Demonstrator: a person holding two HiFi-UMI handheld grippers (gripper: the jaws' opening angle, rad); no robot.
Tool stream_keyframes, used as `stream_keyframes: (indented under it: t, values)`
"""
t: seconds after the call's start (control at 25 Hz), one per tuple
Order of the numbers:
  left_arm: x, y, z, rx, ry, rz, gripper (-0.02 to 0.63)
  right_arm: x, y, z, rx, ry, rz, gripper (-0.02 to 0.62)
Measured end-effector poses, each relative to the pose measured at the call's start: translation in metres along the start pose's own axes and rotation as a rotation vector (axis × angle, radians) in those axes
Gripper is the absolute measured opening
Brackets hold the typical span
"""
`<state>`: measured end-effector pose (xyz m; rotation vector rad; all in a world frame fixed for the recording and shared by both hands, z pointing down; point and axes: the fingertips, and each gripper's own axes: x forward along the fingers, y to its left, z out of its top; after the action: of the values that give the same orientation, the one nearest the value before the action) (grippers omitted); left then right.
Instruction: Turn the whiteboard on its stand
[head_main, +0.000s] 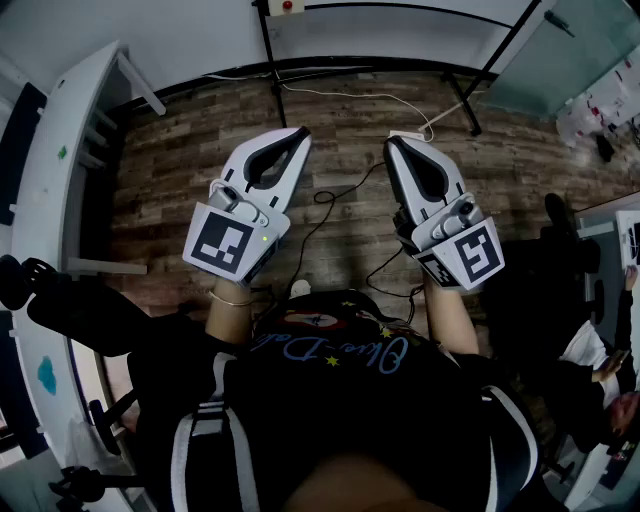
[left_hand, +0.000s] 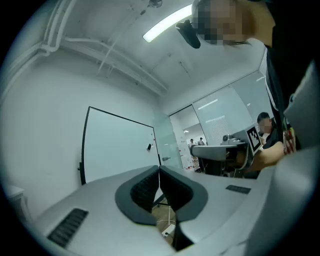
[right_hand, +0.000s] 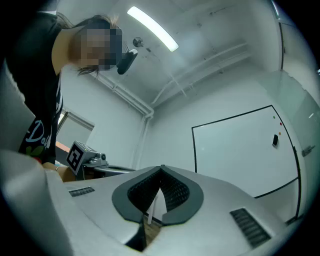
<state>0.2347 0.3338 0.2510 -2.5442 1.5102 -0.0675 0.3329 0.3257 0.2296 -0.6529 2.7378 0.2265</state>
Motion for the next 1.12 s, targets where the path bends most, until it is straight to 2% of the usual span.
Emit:
stream_keyframes:
  t: [0.44,0.88,1.12]
  values:
    - [0.007,-0.011,-0.006,-0.026,-0.001,0.014,0.000,-0.015,-0.012,0.006,-0.007,-0.030,-0.014,0.020]
    - [0.016,-0.027,-0.013,-0.046,0.024,0.096,0.012,-0.042,-0.033,0.002,0.017,-0.026,0.026,0.021]
    - [0.020,-0.038,-0.014,-0.037,0.044,0.114,0.020,-0.050,-0.038,-0.001,0.051,-0.028,0.057,0.025]
